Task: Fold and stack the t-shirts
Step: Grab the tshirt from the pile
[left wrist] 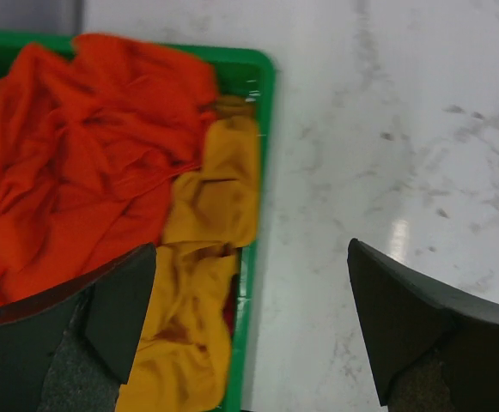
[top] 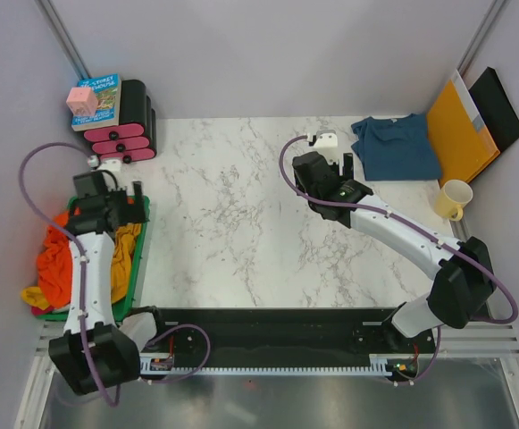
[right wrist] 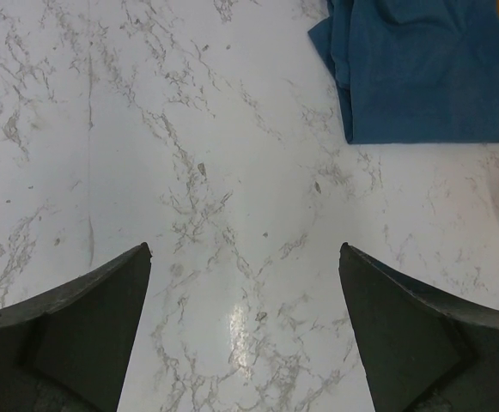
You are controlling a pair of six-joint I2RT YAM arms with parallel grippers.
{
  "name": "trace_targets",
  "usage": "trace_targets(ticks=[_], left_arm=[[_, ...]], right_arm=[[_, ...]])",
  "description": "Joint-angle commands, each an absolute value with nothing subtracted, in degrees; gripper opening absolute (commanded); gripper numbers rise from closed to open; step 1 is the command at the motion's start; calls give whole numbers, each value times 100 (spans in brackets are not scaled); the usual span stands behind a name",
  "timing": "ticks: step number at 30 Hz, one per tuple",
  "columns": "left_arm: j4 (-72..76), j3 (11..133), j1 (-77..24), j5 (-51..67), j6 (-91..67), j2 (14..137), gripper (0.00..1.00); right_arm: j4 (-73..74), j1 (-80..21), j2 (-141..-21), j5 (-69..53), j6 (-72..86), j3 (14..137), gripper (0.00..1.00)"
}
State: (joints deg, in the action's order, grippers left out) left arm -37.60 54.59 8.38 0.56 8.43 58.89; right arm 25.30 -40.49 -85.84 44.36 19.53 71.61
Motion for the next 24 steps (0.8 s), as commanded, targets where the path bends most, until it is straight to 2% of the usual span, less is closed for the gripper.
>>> trace_targets(ticks=[1,2,5,8,11,17,18,21,24], left_arm=[[-3849,5880,2589,130,966,6161,98],[-3884,5906,3115,254,1123,6205,97],[-3998,5863,3707,544,1335,6048,95],[-4165,5801,3893,431,1397,5766,94],[-4131,5643,4164,474,1371,5730,88],[-3534,5475,4912,711,1354,6511,65],[-3394,5502,4939,721,1327,6669,56],[-3287,5739,4966,922,1222,7118,44],[-3086,5915,4957,1230,1143,7242,44]], right_arm=[[2540,-4043,-8402,4685,1802,7119,98],[2549,-4034,-8428,4685,1793,7128,98],[2549,-4034,-8525,4632,1740,7207,98],[2540,-4034,-8631,4562,1679,7312,98],[2549,-4034,-8718,4509,1626,7409,98],[2505,-4043,-8789,4412,1486,7374,98],[2479,-4034,-8789,4386,1477,7365,98],[2470,-4026,-8780,4342,1547,7339,98],[2470,-4034,-8763,4315,1591,7330,98]])
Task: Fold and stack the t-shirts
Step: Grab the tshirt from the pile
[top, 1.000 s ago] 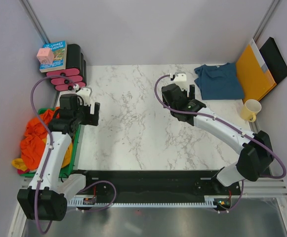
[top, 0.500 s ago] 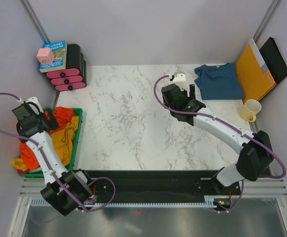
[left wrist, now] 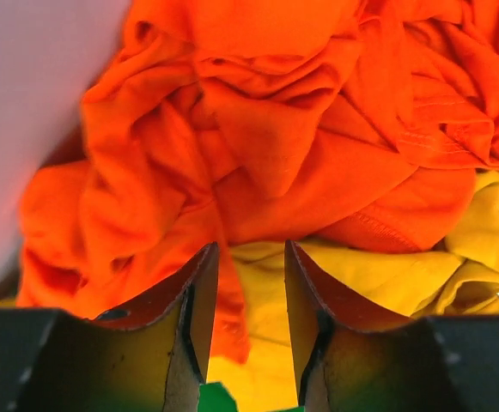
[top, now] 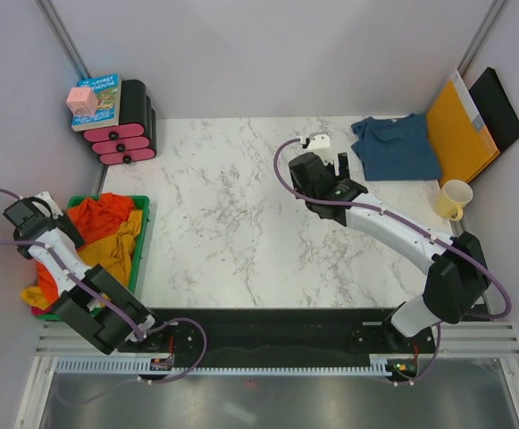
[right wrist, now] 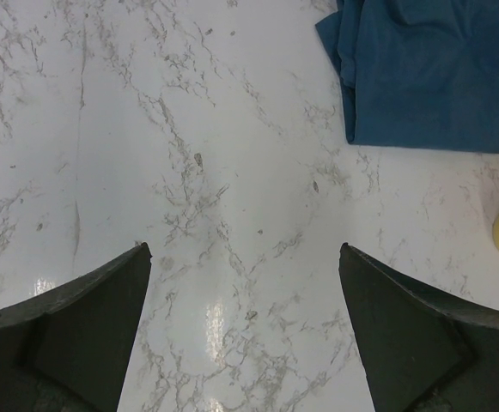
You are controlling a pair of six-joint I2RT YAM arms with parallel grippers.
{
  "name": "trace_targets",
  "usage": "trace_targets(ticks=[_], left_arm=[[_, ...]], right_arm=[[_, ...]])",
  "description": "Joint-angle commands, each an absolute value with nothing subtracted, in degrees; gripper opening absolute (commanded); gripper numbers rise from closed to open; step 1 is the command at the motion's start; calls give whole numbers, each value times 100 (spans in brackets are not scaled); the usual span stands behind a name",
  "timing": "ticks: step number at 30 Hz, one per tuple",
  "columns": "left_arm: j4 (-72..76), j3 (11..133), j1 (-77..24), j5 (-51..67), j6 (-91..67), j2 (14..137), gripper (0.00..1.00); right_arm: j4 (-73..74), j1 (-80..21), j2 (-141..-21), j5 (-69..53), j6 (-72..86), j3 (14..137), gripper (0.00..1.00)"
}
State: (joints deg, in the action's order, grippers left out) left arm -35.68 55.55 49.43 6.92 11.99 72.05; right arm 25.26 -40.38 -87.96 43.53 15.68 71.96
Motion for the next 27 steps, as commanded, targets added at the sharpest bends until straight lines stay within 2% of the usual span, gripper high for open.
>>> trace_targets(ticks=[1,8,16,20,25,27], left_arm=[[-2981,5959,4957,1317,1134,7251,45],[-2769,6143,4896,1521,1142,7470,59],[-2461,6012,4729,1222,1423,8120,54],[-2338,5933,4711,1117,1529,8314,38],[-2294,6011,4702,1046,1591,8551,31],[-2285,6029,4693,1055,1573,8552,18]], right_arm=[[2470,-4034,-8763,4307,1591,7313,98],[2478,-4034,-8728,4298,1670,7242,98],[2514,-4025,-8780,4333,1696,7304,98],[2557,-4034,-8807,4368,1705,7339,98],[2558,-4034,-8833,4394,1731,7348,98],[2575,-4034,-8842,4421,1749,7330,98]])
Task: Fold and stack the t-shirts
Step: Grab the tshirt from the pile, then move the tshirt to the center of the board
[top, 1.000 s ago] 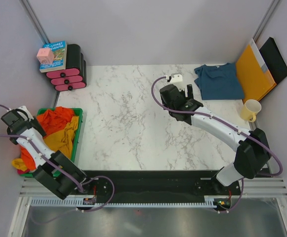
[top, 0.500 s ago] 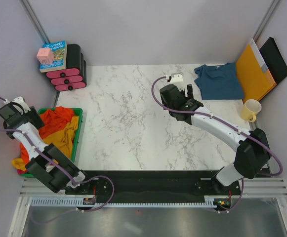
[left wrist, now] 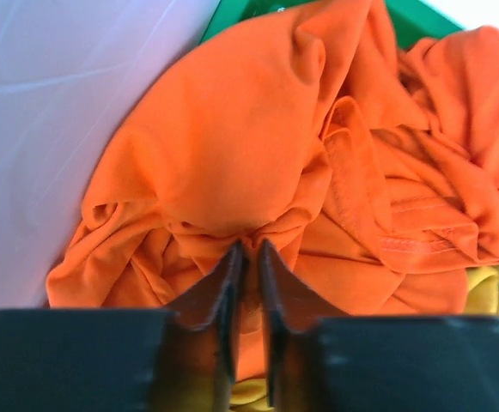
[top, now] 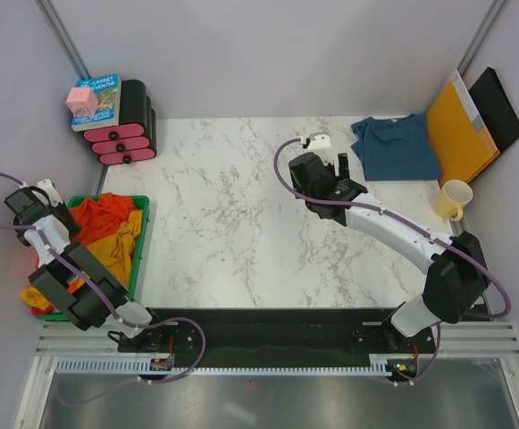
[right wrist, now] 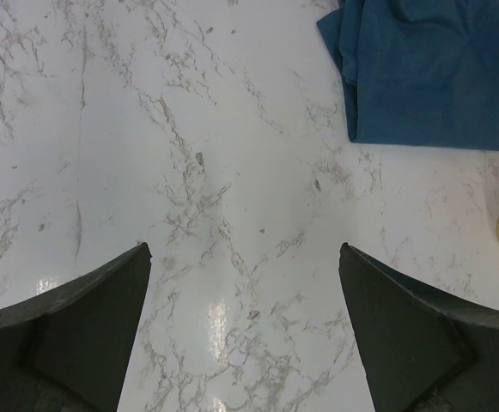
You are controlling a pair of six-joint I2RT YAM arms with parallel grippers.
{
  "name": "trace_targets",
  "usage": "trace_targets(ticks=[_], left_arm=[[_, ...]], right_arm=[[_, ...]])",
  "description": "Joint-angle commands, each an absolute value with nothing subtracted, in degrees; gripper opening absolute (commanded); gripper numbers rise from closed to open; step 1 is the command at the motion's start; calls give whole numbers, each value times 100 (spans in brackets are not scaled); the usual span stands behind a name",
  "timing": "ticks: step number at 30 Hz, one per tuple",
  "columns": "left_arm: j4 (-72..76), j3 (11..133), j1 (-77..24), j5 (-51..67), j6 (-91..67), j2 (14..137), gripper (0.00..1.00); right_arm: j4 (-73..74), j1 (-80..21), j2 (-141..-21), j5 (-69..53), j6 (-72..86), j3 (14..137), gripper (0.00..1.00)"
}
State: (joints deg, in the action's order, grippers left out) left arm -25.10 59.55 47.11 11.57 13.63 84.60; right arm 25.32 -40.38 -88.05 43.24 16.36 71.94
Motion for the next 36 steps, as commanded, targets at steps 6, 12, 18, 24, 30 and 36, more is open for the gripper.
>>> trace_targets(ticks=[6,12,18,24,30,36], left_arm=[[-2390,6143,4597,1405,1433,7948,2],[-3496,7711,3598,2091,986,7295,2],[-4655,10435,2210,2610,230,7777,2],[-5466,12637,234,2479,306,8455,2],[-5563,12771,-1956,1838,1309,8516,2],[-5572,12631,-2452,1608,1389,8964,2]], right_arm=[[2575,-4034,-8859,4421,1828,7286,98],[2566,-4034,-8903,4412,1916,7400,98],[2558,-4034,-8921,4359,2021,7602,98],[2566,-4025,-8737,4447,2039,7611,98],[2575,-4034,-8420,4526,2091,7375,98],[2645,-4034,-8104,4535,2250,7085,98]])
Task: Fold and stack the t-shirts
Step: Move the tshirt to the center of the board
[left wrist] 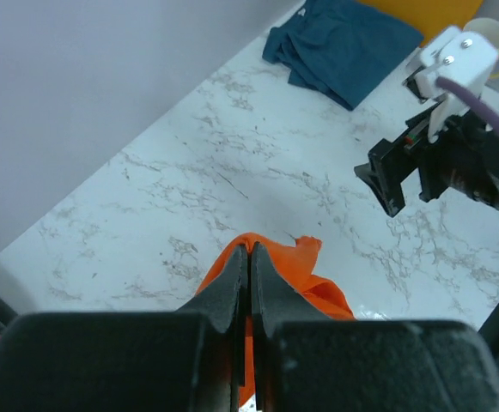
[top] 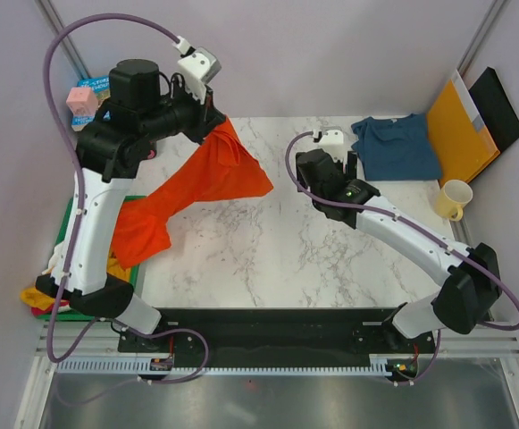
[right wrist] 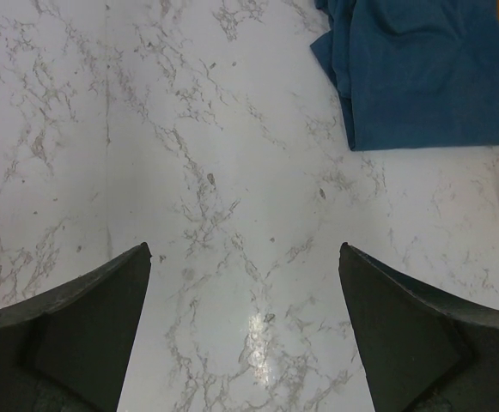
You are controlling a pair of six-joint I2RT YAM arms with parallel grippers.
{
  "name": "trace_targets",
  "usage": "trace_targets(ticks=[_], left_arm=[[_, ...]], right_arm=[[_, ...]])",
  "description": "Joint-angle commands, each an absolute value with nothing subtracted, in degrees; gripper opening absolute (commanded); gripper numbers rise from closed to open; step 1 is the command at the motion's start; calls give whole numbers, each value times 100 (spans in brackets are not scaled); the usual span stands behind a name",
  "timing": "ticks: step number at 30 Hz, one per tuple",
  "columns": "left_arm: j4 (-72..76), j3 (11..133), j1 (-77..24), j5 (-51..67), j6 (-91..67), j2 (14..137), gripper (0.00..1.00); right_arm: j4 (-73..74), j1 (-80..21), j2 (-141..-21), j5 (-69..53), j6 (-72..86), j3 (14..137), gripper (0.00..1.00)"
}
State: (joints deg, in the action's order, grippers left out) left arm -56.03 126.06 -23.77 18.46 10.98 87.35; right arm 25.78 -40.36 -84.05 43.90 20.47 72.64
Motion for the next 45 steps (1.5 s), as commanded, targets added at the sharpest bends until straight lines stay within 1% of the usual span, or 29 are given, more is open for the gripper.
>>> trace_targets(ticks=[1,4,7,10,12,15,20,22,25,28,29,32,33,37,39,40,41,43,44,45], left_arm=[[-5555,12560,-2470,1661,1380,9095,2],[-5415,12192,-2557,1775,1397,9289,2],[-5212,11569,-2803,1793,1450,9465,2],[-4984,11164,-3268,1706,1450,9623,2],[-4861,11110,-3760,1591,1433,9711,2],[-4816,11407,-4288,1494,1292,9940,2],[-4834,12654,-4727,1530,1116,10177,2],[-4834,13285,-4746,1529,1081,10239,2],[-4799,13875,-4746,1486,1116,10257,2],[-4720,13992,-4755,1407,1282,10187,2],[-4720,13940,-4746,1250,1353,10195,2],[-4650,13186,-4720,950,1520,10108,2],[-4615,12609,-4694,941,1564,10064,2],[-4114,11156,-4641,660,1793,9827,2],[-3921,10638,-4623,466,1837,9826,14],[-3885,10522,-4597,448,1837,9861,22],[-3850,10434,-4579,405,1828,9896,40],[-3806,10310,-4527,387,1749,9949,65],[-3788,10292,-4509,369,1697,9975,77],[-3753,10266,-4465,369,1574,9967,80]], right_arm=[[2689,-4025,-8025,4553,2267,7049,98],[2794,-4034,-7850,4632,2302,6926,98],[2926,-4034,-7674,4693,2381,6821,98],[3120,-4043,-7498,4790,2478,6794,98],[3234,-4034,-7296,4868,2540,6759,98],[3313,-4034,-7006,4887,2531,6706,98],[3507,-4034,-6671,5045,2584,6557,98],[3577,-4034,-6557,5045,2671,6478,98],[3621,-4034,-6460,5019,2803,6328,98],[3630,-4034,-6434,4957,2935,6197,98],[3630,-4034,-6442,4940,2970,6144,98],[3630,-4034,-6495,4861,3050,6117,98],[3639,-4043,-6504,4826,3059,6126,98],[3639,-4034,-6486,4825,3067,6117,98],[3647,-4034,-6478,4825,3067,6117,98],[3647,-4034,-6478,4816,3050,6108,98],[3639,-4034,-6486,4816,3059,6108,98],[3639,-4034,-6495,4816,3050,6117,98],[3639,-4034,-6513,4808,3041,6126,98],[3647,-4034,-6521,4825,3041,6126,98]])
